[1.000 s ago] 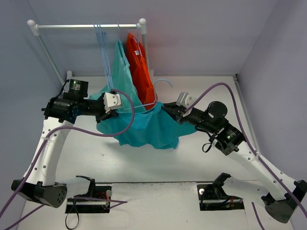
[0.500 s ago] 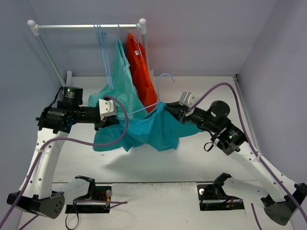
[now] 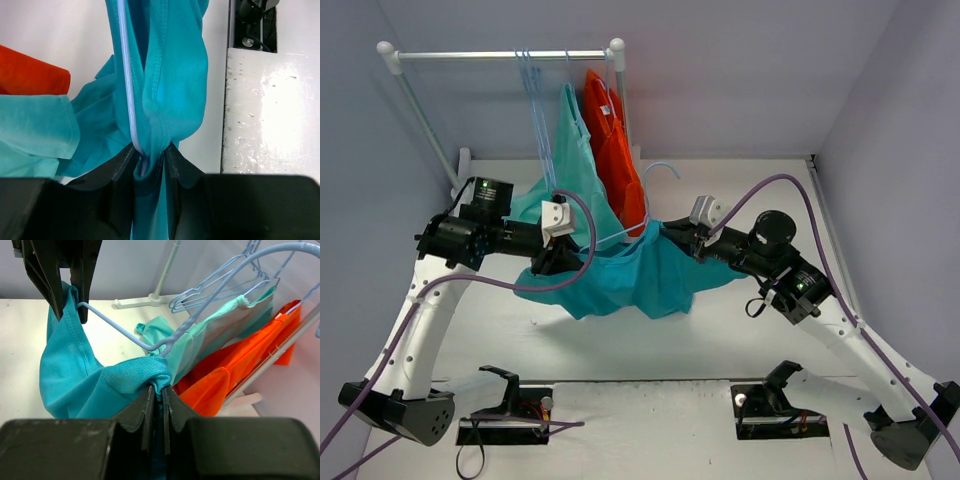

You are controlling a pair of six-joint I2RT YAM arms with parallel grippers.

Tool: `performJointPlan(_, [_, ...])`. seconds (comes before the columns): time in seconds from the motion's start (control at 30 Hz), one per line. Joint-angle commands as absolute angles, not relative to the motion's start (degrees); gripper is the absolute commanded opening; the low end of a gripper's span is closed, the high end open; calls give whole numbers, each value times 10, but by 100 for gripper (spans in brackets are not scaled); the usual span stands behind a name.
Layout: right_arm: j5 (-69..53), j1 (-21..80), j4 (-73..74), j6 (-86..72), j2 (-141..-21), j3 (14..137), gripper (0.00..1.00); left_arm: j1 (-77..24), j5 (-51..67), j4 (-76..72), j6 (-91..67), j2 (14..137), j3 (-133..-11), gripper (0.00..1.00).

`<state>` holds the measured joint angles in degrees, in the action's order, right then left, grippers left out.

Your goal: Place the t-shirt on the hanger

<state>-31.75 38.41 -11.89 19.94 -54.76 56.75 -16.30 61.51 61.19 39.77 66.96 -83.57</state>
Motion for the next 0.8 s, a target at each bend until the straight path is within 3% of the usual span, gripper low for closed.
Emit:
performJointPlan(0.0, [-335, 388, -169, 208, -549, 602, 0, -177, 633, 590, 369, 659, -855, 22])
performJointPlan(0.5, [-342, 388, -165, 216, -552, 617, 0, -245, 588, 592, 322, 726, -883, 0])
performJointPlan(0.77, [-341, 388, -165, 223, -556, 615, 0, -253, 593, 592, 311, 728, -918, 0])
